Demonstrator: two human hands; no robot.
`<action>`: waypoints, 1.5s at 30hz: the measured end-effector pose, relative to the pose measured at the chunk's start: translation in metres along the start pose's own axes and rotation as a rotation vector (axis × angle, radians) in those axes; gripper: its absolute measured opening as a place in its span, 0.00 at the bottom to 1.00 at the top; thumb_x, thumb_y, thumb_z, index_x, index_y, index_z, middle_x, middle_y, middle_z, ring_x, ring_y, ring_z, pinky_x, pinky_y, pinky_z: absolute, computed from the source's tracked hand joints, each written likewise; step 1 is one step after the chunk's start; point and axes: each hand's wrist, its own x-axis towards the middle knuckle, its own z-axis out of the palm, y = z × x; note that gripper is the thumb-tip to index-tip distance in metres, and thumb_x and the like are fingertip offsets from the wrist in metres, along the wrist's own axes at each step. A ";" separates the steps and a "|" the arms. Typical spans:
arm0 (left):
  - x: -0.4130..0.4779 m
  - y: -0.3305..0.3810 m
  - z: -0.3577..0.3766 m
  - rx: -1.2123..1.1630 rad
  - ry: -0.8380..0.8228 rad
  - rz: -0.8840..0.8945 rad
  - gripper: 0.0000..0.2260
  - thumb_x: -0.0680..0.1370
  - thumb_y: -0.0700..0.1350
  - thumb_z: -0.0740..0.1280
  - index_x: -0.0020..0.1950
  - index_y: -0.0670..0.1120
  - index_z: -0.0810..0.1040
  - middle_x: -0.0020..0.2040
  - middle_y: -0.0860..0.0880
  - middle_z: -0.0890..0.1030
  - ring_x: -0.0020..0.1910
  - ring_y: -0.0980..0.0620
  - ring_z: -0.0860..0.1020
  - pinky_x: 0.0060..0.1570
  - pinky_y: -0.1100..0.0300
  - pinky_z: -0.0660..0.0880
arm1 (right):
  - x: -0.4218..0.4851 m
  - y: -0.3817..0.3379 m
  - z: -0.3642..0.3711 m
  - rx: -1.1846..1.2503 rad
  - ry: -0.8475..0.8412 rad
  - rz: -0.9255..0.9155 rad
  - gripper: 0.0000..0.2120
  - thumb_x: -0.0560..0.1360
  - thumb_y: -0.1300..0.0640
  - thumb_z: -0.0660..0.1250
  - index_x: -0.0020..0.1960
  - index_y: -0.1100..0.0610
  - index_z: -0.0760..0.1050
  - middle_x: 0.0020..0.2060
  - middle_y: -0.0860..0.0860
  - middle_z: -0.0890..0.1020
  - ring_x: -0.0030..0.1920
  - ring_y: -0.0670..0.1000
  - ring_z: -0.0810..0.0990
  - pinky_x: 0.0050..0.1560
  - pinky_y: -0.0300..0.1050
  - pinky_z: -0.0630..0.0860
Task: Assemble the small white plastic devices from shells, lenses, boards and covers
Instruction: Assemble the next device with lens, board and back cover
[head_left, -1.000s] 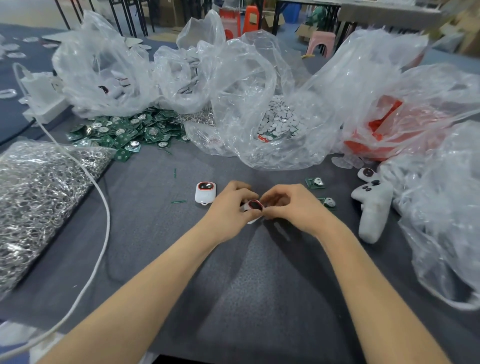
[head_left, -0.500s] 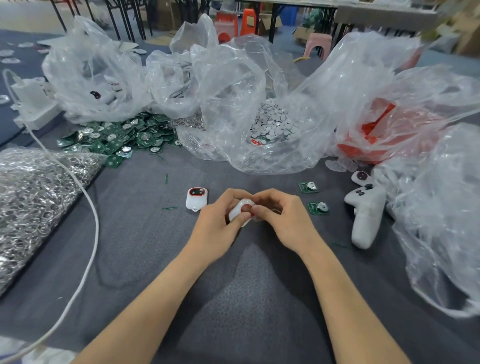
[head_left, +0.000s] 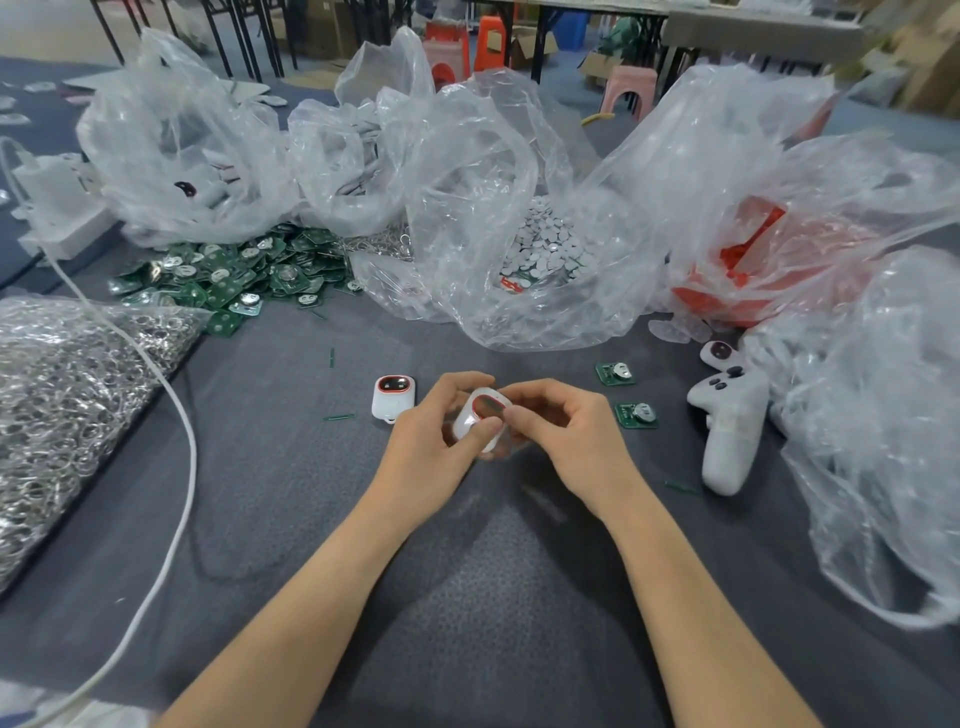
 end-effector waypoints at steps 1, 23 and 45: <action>0.000 0.000 0.001 -0.010 -0.013 -0.008 0.15 0.76 0.39 0.70 0.57 0.55 0.75 0.45 0.58 0.83 0.40 0.57 0.83 0.42 0.67 0.77 | 0.000 0.000 0.000 0.013 0.001 -0.003 0.06 0.73 0.65 0.70 0.49 0.58 0.82 0.41 0.51 0.86 0.40 0.46 0.82 0.44 0.39 0.79; 0.006 0.001 0.003 -0.131 -0.098 -0.042 0.07 0.81 0.45 0.62 0.46 0.49 0.79 0.39 0.49 0.84 0.41 0.49 0.83 0.46 0.56 0.80 | -0.006 0.003 -0.001 -0.289 0.136 -0.099 0.11 0.72 0.64 0.71 0.44 0.48 0.76 0.36 0.45 0.82 0.39 0.42 0.80 0.44 0.33 0.75; 0.030 0.010 0.053 -0.787 -0.451 -0.383 0.04 0.69 0.42 0.70 0.38 0.51 0.79 0.46 0.48 0.85 0.40 0.52 0.84 0.35 0.69 0.77 | -0.103 -0.037 -0.312 -1.094 0.644 0.823 0.05 0.78 0.64 0.61 0.46 0.63 0.76 0.46 0.61 0.77 0.52 0.59 0.77 0.44 0.44 0.67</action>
